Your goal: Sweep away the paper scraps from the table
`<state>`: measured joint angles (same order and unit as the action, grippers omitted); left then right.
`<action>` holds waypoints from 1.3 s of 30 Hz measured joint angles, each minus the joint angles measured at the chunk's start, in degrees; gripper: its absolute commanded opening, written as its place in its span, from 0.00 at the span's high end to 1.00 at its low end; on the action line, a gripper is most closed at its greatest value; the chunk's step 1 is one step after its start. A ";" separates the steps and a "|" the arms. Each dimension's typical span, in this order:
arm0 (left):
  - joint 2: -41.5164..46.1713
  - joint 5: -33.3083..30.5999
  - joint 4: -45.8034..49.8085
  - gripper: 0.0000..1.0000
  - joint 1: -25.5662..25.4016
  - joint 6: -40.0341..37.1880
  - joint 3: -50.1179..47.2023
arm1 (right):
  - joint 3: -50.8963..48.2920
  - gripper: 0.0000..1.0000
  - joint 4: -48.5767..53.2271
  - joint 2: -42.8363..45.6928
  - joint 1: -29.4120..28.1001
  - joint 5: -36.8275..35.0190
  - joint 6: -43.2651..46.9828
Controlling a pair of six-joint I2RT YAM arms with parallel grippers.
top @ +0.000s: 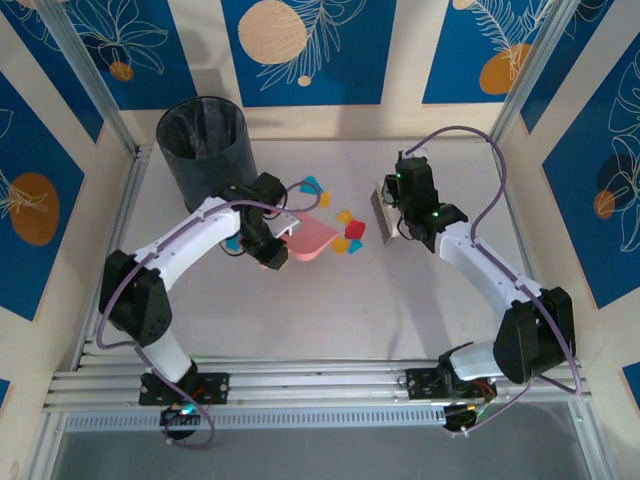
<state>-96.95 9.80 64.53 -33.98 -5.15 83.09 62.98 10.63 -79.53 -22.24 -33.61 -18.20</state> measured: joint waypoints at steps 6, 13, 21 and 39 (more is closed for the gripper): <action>-5.75 0.02 2.23 1.00 -2.43 -1.79 0.57 | 1.97 1.00 0.11 -5.18 -0.02 -0.50 3.96; -10.40 0.02 3.72 1.00 -3.89 -3.28 3.17 | 3.21 1.00 0.02 -9.31 -0.66 -0.42 6.43; -14.86 -0.85 4.07 1.00 -4.33 -4.48 5.79 | 3.67 1.00 -2.54 -11.80 -1.90 1.22 7.69; -21.92 -4.09 4.11 1.00 -4.48 -5.11 11.96 | 3.78 1.00 -3.32 -12.37 -3.91 9.16 6.88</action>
<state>-118.87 5.72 68.64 -38.46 -10.26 95.04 66.76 7.31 -91.90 -26.15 -24.45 -11.31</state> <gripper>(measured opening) 0.249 0.262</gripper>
